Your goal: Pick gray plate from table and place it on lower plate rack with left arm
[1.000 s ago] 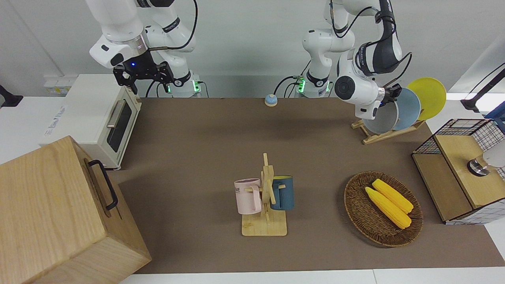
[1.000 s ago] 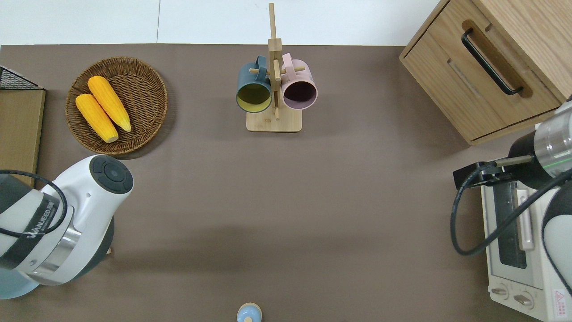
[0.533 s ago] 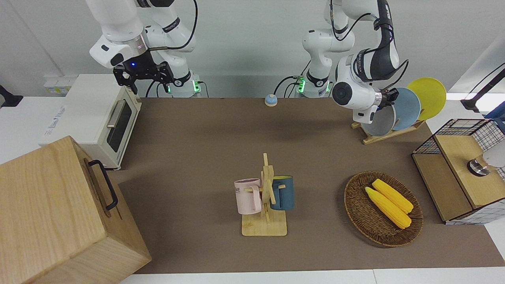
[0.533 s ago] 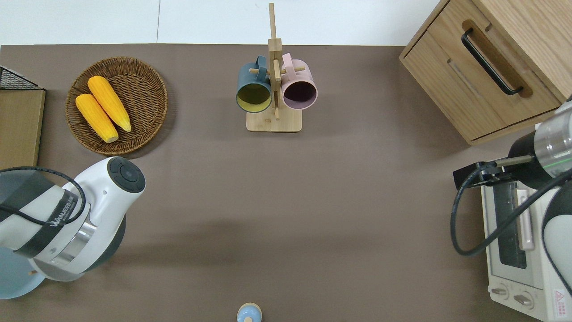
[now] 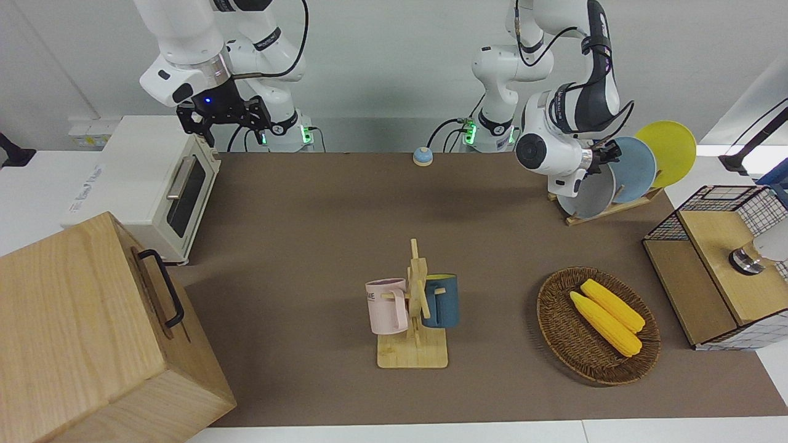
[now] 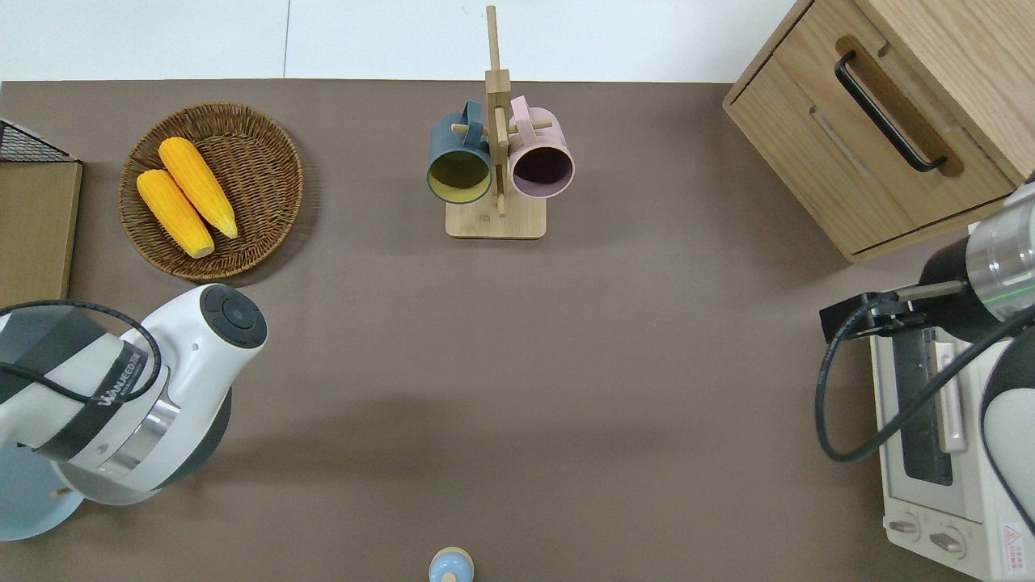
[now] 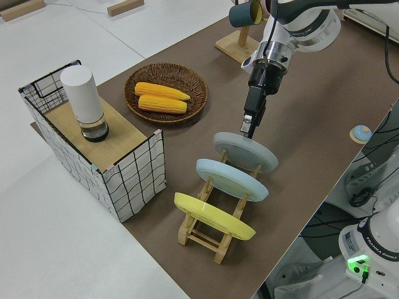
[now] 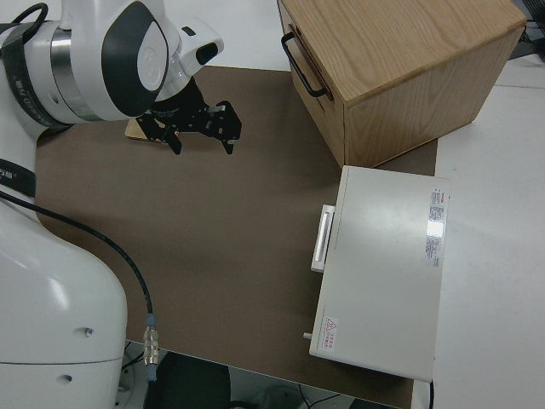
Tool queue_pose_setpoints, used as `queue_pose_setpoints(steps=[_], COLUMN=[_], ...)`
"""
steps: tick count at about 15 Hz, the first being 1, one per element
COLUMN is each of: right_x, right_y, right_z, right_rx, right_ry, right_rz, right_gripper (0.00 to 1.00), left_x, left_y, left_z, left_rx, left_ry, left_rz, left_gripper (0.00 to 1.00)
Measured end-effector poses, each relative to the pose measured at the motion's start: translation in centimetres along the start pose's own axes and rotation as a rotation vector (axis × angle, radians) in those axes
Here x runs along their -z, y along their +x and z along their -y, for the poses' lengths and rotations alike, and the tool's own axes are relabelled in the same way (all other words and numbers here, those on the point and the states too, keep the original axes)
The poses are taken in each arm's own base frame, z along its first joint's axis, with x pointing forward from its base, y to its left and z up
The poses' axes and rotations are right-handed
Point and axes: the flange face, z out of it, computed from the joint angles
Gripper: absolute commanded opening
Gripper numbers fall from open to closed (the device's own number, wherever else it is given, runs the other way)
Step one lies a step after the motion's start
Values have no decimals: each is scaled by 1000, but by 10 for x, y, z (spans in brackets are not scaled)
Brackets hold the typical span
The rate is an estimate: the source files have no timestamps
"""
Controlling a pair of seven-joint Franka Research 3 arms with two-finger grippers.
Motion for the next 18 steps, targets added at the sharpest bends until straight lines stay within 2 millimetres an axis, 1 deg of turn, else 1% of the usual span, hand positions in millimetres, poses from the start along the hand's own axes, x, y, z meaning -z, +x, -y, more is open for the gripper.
queue_pose_setpoints(steps=[4,7,9,11,12,13,15,18], right_x=[0,0,0,0,0,0,0,0], right_y=[0,0,0,0,0,0,0,0], right_z=[0,0,0,0,0,0,0,0], right_rx=[0,0,0,0,0,0,0,0], right_ry=[0,0,0,0,0,0,0,0], right_rz=[0,0,0,0,0,0,0,0], right_gripper=[983,983,983,983,983,983,983,983], left_x=[1,10,25,47,63,72,87,102], left_y=[0,0,0,-1,-2,-3,-5,-5], left_z=[1,5,18,39,55,64,76,83], left_rx=[1,-24,-74,-110,-122,-124,-128,-160], left_ry=[-2,-67,-167,-293,-387,-460,-586,-742], left_rz=[-1,11,18,8,-6,-9,-11,-27], left_gripper=[991,993,993,993,993,993,993,993])
